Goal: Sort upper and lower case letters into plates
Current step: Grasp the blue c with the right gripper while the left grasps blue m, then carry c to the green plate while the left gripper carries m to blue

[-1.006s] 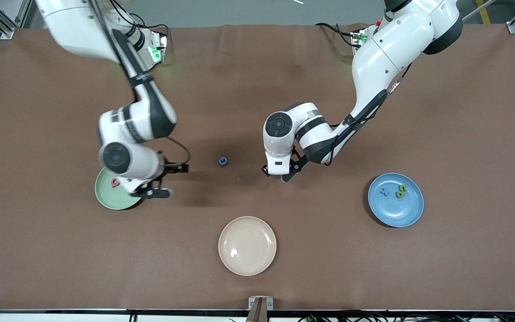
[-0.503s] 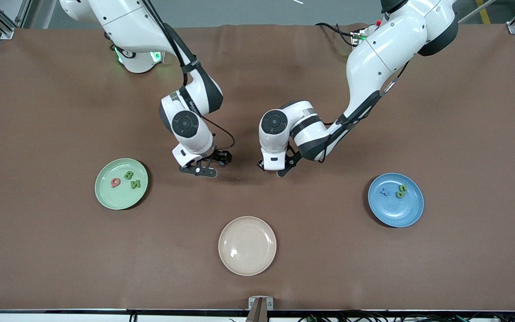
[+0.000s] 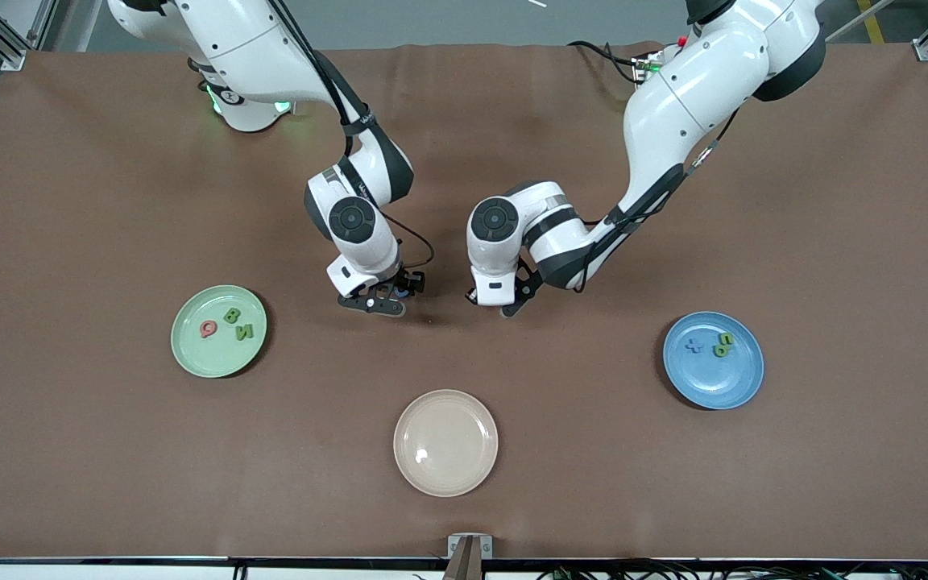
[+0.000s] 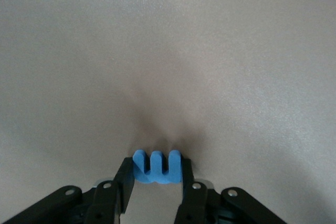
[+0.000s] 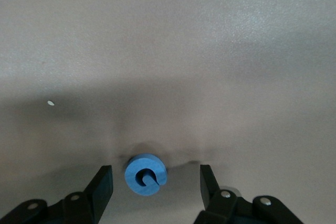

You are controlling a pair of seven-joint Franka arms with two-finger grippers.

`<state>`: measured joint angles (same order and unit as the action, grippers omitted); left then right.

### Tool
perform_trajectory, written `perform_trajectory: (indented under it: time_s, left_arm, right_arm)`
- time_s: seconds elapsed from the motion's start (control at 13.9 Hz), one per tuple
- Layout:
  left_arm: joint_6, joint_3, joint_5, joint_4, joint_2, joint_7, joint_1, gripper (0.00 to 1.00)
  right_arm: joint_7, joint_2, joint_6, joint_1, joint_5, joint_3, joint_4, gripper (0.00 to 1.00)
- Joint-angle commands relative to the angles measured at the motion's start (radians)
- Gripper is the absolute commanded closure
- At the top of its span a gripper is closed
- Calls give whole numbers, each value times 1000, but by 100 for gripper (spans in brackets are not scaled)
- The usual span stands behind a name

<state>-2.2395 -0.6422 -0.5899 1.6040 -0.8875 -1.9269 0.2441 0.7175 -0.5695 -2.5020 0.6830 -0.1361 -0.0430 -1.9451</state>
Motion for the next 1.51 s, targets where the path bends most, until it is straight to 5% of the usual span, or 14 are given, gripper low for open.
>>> perform_trajectory:
  time_s: [0.0, 0.57, 0.72, 0.93, 1.15, 1.36, 1.44]
  left_arm:
    - [0, 6, 12, 8, 15, -11, -12, 99]
    - [93, -1, -4, -49, 151, 159, -238, 99]
    - [97, -1, -4, -39, 177, 274, -328, 99]
    - [162, -1, -4, -39, 182, 466, -455, 99]
    - [182, -1, -4, -35, 177, 594, -548, 97]
    - [186, 4, -8, -13, 168, 632, -609, 83]
    - [184, 4, -7, -13, 165, 649, -624, 63]
  right_arm:
    - [16, -7, -27, 18, -2, -12, -9, 32]
    - [28, -18, -34, 41, -2, -11, -9, 46]
    - [28, -18, -31, 43, 0, -11, -9, 63]
    - [30, -16, -21, 36, -2, -11, -8, 100]
    - [7, 35, 63, -12, 0, -23, 0, 100]
    - [-183, 112, 204, -136, 1, -26, 6, 100]
    - [-263, 126, 224, -195, 1, -26, 6, 100]
